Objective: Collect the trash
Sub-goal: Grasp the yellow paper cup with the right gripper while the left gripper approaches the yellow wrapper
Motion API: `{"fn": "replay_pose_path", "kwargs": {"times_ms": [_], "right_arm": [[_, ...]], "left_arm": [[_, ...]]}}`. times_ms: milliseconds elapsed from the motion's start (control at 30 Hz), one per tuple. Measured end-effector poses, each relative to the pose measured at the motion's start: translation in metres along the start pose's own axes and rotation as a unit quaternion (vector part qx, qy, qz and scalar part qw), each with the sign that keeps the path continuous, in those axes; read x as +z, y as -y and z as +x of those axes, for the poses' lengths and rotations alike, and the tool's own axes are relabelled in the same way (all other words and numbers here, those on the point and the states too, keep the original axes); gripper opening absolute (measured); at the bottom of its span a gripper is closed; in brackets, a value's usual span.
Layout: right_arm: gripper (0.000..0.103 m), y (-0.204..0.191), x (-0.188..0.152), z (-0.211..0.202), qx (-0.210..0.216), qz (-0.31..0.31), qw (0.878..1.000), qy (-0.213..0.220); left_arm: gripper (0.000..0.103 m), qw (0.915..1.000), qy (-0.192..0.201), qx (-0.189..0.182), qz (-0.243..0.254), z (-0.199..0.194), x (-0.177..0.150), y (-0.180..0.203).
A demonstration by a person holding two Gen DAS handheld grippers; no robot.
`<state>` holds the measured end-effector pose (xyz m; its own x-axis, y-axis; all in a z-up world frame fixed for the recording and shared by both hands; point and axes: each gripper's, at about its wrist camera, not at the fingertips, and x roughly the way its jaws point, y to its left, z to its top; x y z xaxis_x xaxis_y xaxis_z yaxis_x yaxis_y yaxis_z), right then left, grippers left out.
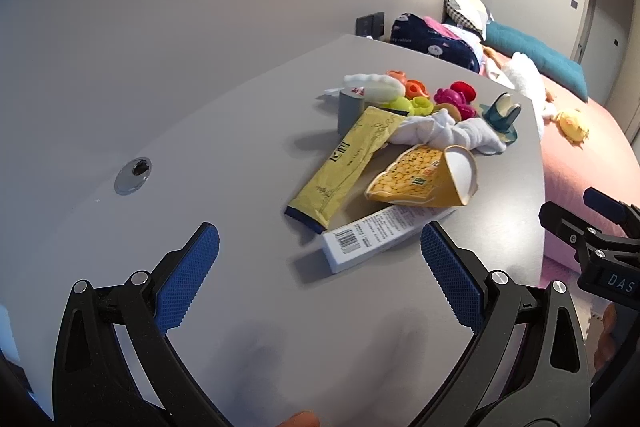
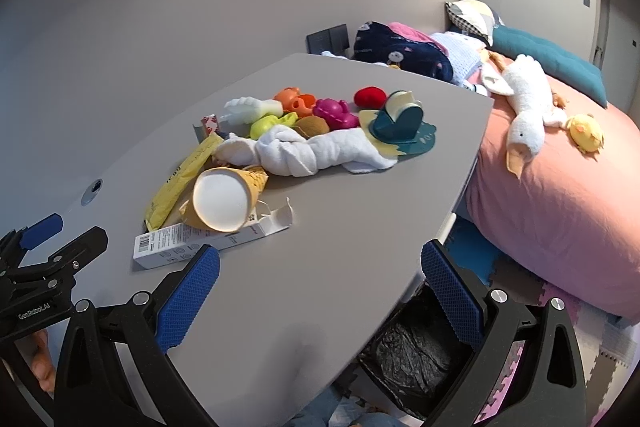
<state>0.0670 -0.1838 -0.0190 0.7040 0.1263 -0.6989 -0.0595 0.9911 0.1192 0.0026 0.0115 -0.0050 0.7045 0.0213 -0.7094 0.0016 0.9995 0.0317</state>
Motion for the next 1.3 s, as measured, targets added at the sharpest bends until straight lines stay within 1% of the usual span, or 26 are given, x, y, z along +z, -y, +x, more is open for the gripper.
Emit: {"fn": "replay_pose_path", "kwargs": {"times_ms": [67, 133, 400, 633, 833, 967, 1000, 1100, 1133, 1167, 1200, 1233, 1300], "right_arm": [[0.1, -0.004, 0.002, 0.004, 0.004, -0.004, 1.0, -0.002], [0.1, -0.008, 0.004, 0.008, 0.016, -0.007, 1.0, -0.005], [0.1, -0.04, 0.012, 0.026, 0.048, -0.038, 0.998, -0.009], [0.1, -0.055, 0.02, 0.052, 0.078, -0.021, 0.996, -0.028], [0.1, -0.06, 0.027, 0.077, 0.082, -0.005, 0.996, -0.041], [0.1, -0.062, 0.028, 0.089, 0.079, -0.005, 0.996, -0.046], [0.098, -0.062, 0.028, 0.091, 0.077, -0.006, 0.996, -0.047], [0.086, -0.061, 0.029, 0.098, 0.079, -0.006, 0.995, -0.054], [0.075, -0.06, 0.029, 0.1, 0.078, -0.005, 0.995, -0.057], [0.062, -0.058, 0.029, 0.103, 0.087, 0.0, 0.994, -0.061], [0.059, -0.056, 0.028, 0.104, 0.098, 0.009, 0.993, -0.065], [0.058, -0.053, 0.028, 0.105, 0.102, 0.015, 0.993, -0.065], [0.057, -0.053, 0.028, 0.103, 0.101, 0.015, 0.993, -0.061]], "left_arm": [[0.097, 1.0, -0.003, 0.006, 0.0, 0.002, 0.002, -0.004], [0.097, 0.9999, -0.004, 0.011, -0.005, 0.004, 0.002, -0.01], [0.097, 0.9992, -0.009, 0.018, -0.033, 0.014, 0.009, -0.039], [0.097, 0.9987, -0.018, 0.028, -0.037, 0.029, 0.014, -0.051], [0.097, 0.9981, -0.025, 0.032, -0.046, 0.042, 0.019, -0.063], [0.097, 0.9983, -0.027, 0.026, -0.046, 0.049, 0.024, -0.065], [0.097, 0.9984, -0.027, 0.024, -0.044, 0.051, 0.026, -0.064], [0.097, 0.9988, -0.026, 0.016, -0.037, 0.056, 0.031, -0.06], [0.097, 0.9989, -0.027, 0.014, -0.035, 0.058, 0.032, -0.057], [0.097, 0.9991, -0.027, 0.011, -0.032, 0.06, 0.033, -0.056], [0.097, 0.9992, -0.026, 0.008, -0.03, 0.062, 0.035, -0.054], [0.097, 0.9993, -0.026, 0.005, -0.028, 0.063, 0.036, -0.053], [0.097, 0.9994, -0.026, -0.003, -0.025, 0.066, 0.038, -0.051]]}}
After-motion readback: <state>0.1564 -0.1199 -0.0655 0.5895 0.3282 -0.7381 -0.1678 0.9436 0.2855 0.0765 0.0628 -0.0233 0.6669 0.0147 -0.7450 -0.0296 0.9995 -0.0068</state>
